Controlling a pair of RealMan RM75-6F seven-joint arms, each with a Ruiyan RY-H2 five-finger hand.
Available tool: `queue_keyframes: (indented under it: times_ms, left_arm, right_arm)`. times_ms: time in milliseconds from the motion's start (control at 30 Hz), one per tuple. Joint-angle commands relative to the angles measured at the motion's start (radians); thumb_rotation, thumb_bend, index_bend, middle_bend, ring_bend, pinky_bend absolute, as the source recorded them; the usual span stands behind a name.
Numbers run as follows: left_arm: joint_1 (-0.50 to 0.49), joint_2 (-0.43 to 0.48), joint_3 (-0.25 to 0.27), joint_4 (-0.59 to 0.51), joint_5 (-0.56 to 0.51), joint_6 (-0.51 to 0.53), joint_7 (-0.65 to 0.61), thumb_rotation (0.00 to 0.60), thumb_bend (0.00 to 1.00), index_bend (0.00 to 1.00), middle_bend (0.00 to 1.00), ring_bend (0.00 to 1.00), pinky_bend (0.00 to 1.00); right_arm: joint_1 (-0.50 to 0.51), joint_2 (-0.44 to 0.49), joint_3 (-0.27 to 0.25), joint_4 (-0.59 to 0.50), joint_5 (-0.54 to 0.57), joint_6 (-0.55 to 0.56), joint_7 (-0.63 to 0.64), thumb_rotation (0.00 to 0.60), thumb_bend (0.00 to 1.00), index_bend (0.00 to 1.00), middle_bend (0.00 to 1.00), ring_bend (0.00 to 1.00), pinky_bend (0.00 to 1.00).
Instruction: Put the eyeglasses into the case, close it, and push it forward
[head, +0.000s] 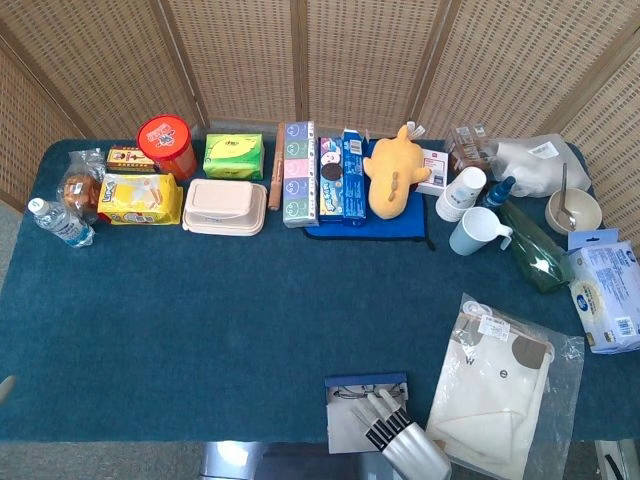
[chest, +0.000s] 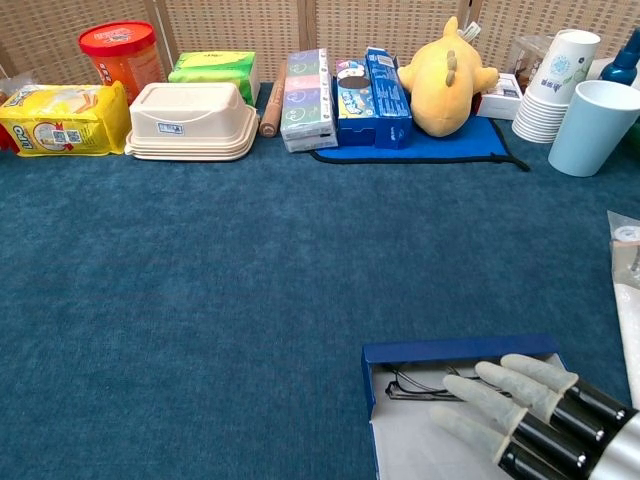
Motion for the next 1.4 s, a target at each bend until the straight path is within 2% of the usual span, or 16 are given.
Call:
queue_keyframes:
  times_ms: [33,533,767,1400]
  left_arm:
    - [0.004,-0.001,0.0,0.005,-0.003,0.004,-0.005,0.6,0.28,0.0,0.0,0.0,0.0]
    - [0.015,-0.017,0.0,0.052,-0.013,0.007,-0.045,0.6,0.28,0.0,0.0,0.0,0.0]
    - [0.016,-0.028,0.0,0.074,-0.024,-0.007,-0.062,0.6,0.28,0.0,0.0,0.0,0.0]
    - [0.015,-0.047,-0.004,0.108,-0.039,-0.028,-0.077,0.6,0.28,0.0,0.0,0.0,0.0]
  right_arm:
    - [0.005,0.0,0.002,-0.007,-0.008,0.011,0.007,0.555,0.18,0.0,0.03,0.0,0.12]
    - [0.038,0.024,0.031,-0.093,-0.013,0.009,-0.013,0.557,0.17,0.0,0.04,0.01,0.13]
    - [0.067,0.035,0.066,-0.136,-0.002,-0.013,-0.029,0.6,0.16,0.01,0.06,0.05,0.15]
    - [0.142,0.047,0.117,-0.201,0.047,-0.12,-0.056,0.6,0.25,0.37,0.18,0.15,0.24]
